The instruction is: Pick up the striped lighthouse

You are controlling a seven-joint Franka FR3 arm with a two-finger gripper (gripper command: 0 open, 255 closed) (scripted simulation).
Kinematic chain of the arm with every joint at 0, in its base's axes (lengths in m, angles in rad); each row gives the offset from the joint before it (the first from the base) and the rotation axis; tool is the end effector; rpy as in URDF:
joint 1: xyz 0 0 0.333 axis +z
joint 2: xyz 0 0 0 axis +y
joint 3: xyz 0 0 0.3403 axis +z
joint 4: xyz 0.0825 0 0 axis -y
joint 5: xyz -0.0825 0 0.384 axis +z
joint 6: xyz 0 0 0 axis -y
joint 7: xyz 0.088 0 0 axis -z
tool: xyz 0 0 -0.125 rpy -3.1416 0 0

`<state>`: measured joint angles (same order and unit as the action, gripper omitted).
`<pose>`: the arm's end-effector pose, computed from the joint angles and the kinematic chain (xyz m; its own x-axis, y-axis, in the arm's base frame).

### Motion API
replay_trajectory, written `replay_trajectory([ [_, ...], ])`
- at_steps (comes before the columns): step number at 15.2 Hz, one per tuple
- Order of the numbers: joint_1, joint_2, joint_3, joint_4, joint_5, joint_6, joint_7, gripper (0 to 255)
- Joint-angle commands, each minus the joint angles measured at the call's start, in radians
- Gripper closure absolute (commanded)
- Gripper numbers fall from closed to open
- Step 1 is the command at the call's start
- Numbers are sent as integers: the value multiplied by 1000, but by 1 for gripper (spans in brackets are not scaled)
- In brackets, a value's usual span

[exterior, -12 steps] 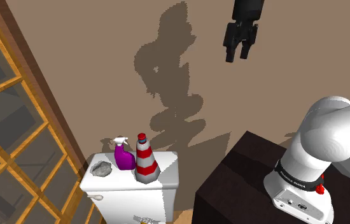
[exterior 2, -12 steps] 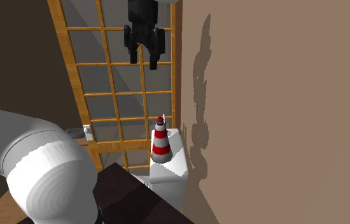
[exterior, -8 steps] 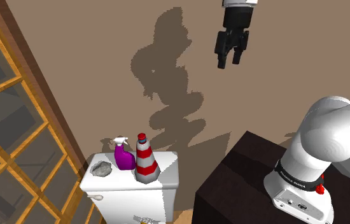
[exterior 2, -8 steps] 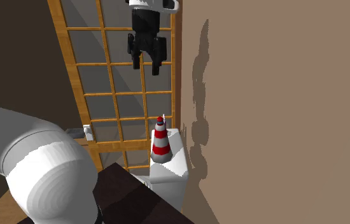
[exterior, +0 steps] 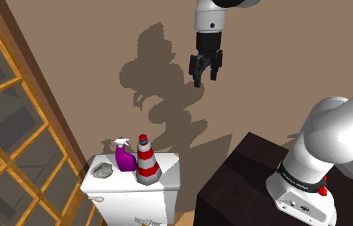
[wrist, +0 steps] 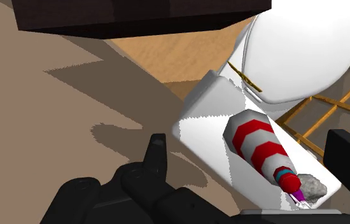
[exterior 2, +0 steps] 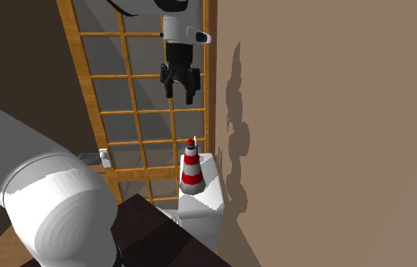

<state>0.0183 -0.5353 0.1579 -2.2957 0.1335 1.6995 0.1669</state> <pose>0.3623 0.0887 0.5434 0.9967 -0.0351 -0.0734 -0.0381 -0.9985 -0.0390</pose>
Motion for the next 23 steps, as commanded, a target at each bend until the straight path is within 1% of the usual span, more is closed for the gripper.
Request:
replay_trajectory([
  [1,4,74,29,9,-2,62,23,0],
  [7,13,283,98,67,-35,195,90,0],
  [13,29,514,149,170,-109,294,175,0],
  [18,59,715,166,291,-193,343,250,0],
  [23,109,920,157,446,-275,359,312,0],
])
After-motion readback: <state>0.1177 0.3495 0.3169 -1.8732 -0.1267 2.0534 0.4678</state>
